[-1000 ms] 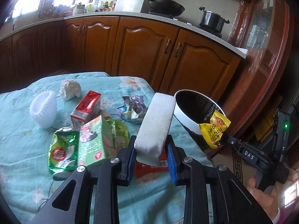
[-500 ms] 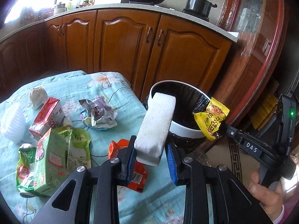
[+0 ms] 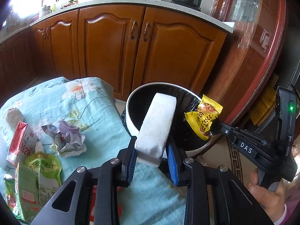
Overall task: Collect trash
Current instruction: 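Carry both items over the white bin and open both tools to drop them, then move both open tools back toward the trash on the table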
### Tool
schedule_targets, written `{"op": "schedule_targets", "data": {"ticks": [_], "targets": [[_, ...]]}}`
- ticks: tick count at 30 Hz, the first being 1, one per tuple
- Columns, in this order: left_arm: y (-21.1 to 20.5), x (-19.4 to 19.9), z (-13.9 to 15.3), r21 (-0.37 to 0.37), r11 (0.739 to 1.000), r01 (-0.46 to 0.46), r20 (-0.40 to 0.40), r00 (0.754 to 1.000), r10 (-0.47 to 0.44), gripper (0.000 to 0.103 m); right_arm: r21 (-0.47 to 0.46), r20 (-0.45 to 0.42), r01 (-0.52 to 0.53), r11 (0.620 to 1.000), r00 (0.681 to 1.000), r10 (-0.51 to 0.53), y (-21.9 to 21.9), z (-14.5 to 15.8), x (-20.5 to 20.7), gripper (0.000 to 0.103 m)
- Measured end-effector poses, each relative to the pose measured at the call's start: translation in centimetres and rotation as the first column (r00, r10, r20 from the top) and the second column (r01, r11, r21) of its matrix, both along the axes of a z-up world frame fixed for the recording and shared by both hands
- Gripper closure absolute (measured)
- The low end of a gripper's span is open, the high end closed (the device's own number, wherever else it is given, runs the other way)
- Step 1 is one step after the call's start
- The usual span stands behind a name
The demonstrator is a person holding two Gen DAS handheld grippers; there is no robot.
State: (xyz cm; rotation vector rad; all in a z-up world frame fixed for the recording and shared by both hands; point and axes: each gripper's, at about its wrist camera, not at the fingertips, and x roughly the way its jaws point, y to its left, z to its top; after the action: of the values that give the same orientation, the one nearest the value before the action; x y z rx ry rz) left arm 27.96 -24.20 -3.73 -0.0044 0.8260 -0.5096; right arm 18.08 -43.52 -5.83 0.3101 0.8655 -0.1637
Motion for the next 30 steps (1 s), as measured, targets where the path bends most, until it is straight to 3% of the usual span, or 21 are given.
{"op": "schedule_targets", "data": {"ticks": [13, 15, 18, 19, 22, 27, 29, 30], "targets": [[-4.1, 4.4, -0.9, 0.013, 1.0, 0.01, -0.023, 1.0, -0.01, 0.072, -0.046, -0.041, -0.006, 0.999, 0.999, 0.004, -2.0, -0.6, 2.5, 0.097], [-4.5, 4.8, -1.0, 0.015, 1.0, 0.014, -0.026, 1.0, -0.014, 0.067, -0.049, -0.043, -0.01, 0.999, 0.999, 0.008, -2.0, -0.6, 2.7, 0.097], [-4.7, 5.0, -1.0, 0.01, 1.0, 0.008, -0.032, 0.999, -0.007, 0.046, -0.049, -0.047, -0.002, 0.999, 0.999, 0.0, -2.2, -0.5, 3.0, 0.093], [-4.6, 4.9, -1.1, 0.006, 1.0, 0.0, -0.032, 0.999, 0.0, 0.039, -0.045, -0.044, -0.002, 0.999, 0.999, 0.0, -2.2, -0.5, 2.9, 0.09], [-3.9, 4.5, -1.1, -0.006, 1.0, -0.011, -0.038, 0.999, 0.011, 0.039, -0.038, -0.032, -0.001, 0.999, 1.0, 0.0, -2.1, -0.3, 2.7, 0.073], [-2.0, 2.1, -0.9, -0.016, 0.999, -0.029, -0.024, 0.999, 0.028, 0.038, -0.005, -0.011, -0.003, 1.0, 1.0, 0.003, -1.7, 0.0, 1.7, 0.064], [-1.3, 1.0, -0.7, -0.017, 0.999, -0.034, -0.015, 0.999, 0.033, 0.036, 0.018, 0.012, -0.005, 1.0, 1.0, 0.004, -1.4, 0.3, 1.0, 0.048], [-0.9, 0.4, -0.6, -0.017, 0.999, -0.038, -0.012, 0.999, 0.038, 0.036, 0.032, 0.025, -0.002, 0.999, 1.0, 0.001, -1.3, 0.4, 0.6, 0.03]]}}
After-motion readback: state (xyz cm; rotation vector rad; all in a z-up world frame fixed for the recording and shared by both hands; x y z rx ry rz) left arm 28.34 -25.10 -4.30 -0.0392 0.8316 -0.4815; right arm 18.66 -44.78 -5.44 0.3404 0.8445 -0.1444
